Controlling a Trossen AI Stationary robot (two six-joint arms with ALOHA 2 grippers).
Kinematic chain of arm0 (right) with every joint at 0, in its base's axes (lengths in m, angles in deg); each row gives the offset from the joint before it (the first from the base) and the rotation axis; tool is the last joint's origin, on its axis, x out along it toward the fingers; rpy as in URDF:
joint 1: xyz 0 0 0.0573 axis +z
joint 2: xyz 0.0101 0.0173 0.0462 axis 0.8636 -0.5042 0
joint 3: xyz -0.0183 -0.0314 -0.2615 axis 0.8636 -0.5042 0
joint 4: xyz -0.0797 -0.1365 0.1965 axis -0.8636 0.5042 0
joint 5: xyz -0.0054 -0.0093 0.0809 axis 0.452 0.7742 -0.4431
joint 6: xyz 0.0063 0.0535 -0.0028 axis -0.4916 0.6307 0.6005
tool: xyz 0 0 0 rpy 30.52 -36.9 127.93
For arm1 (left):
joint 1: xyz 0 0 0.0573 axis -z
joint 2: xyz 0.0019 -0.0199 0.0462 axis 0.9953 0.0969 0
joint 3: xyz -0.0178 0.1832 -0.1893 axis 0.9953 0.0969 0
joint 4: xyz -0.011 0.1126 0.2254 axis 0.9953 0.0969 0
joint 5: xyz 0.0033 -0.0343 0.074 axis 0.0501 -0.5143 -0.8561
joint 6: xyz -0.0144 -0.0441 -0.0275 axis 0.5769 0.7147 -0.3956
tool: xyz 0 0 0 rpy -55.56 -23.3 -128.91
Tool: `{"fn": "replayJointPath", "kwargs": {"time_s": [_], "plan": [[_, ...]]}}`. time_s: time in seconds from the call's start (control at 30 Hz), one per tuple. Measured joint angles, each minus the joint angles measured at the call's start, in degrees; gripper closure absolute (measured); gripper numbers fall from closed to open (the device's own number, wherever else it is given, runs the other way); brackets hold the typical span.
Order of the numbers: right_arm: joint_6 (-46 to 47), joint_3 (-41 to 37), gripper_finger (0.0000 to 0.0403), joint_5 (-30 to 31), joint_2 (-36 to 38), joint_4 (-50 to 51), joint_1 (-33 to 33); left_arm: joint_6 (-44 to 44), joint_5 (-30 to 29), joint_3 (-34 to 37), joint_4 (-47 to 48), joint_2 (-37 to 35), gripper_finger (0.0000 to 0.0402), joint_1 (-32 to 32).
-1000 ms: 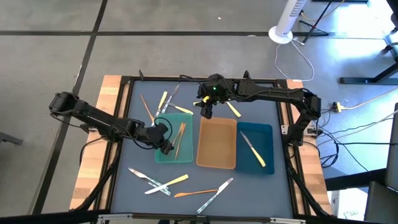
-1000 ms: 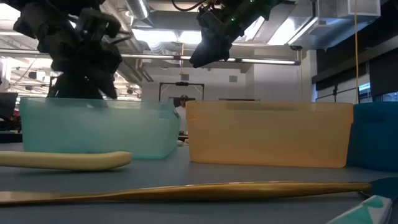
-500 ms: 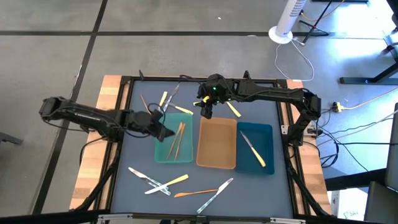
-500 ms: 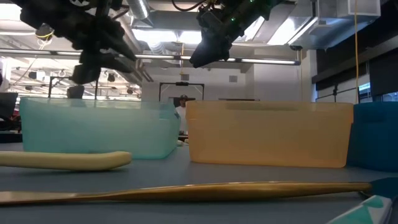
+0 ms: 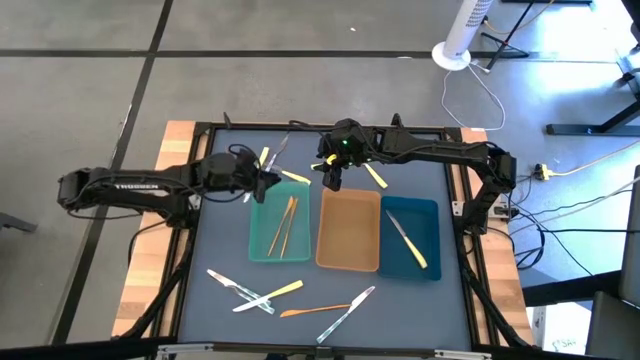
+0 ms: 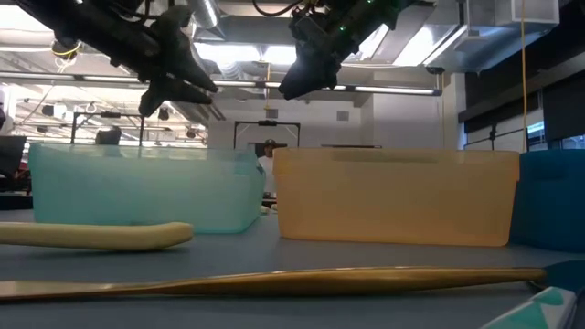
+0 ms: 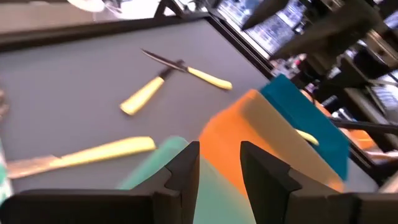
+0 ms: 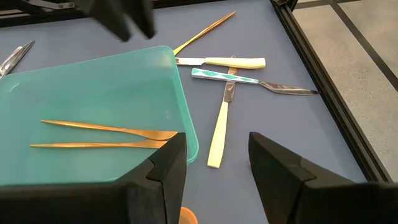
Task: Sort silverware by color (type)
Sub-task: Put the yellow knife into the blue bin
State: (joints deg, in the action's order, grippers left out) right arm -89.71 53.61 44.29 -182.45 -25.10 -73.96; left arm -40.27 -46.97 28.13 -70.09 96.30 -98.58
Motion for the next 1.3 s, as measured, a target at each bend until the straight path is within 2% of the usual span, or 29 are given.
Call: {"fn": "replayJointPath", "kwargs": {"time_s": [0.27, 0.57, 0.73, 1.03, 1.3], "plan": [[0.0, 0.0, 0.0242, 0.0, 0.0, -0.02, 0.0, -10.39, 4.5, 0.0, -1.53, 0.17, 0.0291, -7.8], [-0.01, 0.0, 0.0242, 0.0, 0.0, -0.02, 0.0, -11.69, 10.59, -0.02, -1.87, 0.17, 0.0292, -16.06], [0.01, 0.0, 0.0242, 0.0, 0.0, -0.02, 0.02, -12.32, 11.11, -0.02, -4.12, 0.17, 0.0292, -19.56], [0.0, 0.0, 0.0242, 0.0, 0.0, -0.02, 0.0, -16.97, 11.18, -0.07, -10.26, 0.17, 0.0292, -23.0], [-0.01, 0.0, 0.0242, 2.18, 0.0, -0.02, -0.07, -20.62, 16.07, -0.07, -12.74, 0.17, 0.0292, -24.51]]}}
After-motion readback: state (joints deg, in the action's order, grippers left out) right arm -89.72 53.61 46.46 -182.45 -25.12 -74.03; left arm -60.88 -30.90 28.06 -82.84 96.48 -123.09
